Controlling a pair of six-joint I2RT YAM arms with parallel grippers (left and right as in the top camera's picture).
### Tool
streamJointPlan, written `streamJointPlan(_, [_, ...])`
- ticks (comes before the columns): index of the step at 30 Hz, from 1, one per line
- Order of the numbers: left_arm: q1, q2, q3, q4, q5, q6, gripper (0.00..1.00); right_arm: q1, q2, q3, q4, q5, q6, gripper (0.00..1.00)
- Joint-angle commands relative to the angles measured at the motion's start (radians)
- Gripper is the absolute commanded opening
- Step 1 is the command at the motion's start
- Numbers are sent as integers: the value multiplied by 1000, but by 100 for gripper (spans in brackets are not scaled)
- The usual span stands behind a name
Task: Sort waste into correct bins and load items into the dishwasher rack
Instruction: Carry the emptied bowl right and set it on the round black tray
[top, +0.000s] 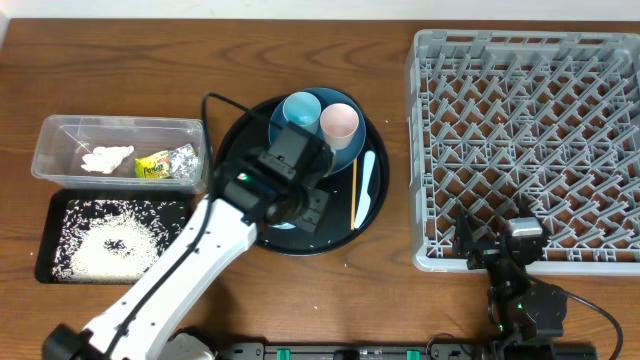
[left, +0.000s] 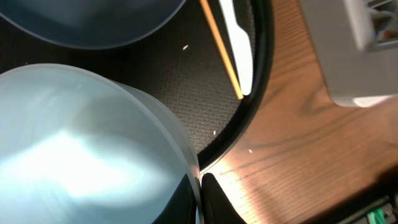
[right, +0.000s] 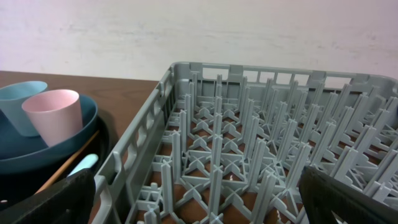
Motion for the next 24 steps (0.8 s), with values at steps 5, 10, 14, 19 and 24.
streamJointPlan(5, [-44,131,-13,35,-63,-71,6,5,-2,-1,-4,3,-9,99])
streamJointPlan(10, [-80,203,-13,67,-63,-76,6,5,-2,-1,-4,3,-9,99])
streamJointPlan(14, [-89,233,-13,81,-63,-79,6,5,-2,-1,-4,3,-9,99])
streamJointPlan(19, [-89,266,-13,97,-63,-79,10,5,-2,-1,-4,3,-9,99])
streamJointPlan(24, [-89,299,-13,95,-63,-79,27,5,-2,-1,-4,3,-9,99])
